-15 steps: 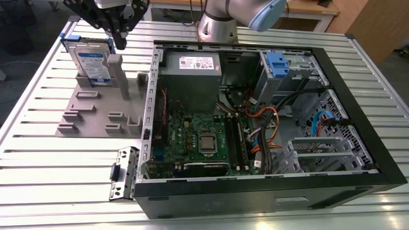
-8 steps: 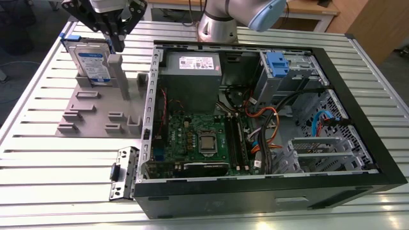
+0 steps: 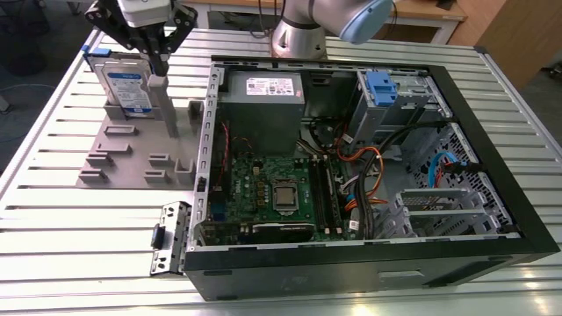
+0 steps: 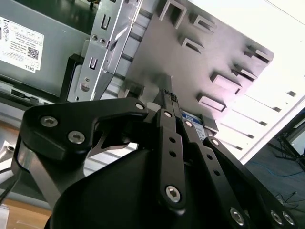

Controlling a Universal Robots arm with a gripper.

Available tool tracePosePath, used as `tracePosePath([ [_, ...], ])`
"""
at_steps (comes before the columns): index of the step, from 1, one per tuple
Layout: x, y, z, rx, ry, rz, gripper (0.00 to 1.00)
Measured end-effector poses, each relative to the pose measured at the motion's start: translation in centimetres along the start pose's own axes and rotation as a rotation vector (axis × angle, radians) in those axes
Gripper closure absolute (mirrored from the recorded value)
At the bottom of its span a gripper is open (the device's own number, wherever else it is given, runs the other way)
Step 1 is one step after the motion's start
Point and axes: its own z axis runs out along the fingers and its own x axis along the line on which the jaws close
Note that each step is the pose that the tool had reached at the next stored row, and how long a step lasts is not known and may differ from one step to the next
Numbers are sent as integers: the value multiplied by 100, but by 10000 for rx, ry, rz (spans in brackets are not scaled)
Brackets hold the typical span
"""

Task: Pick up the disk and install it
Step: 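Reach for the disk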

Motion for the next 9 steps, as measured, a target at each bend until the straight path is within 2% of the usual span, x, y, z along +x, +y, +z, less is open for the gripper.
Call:
tracePosePath([
  [9,102,44,117,81,-6,-3,90],
])
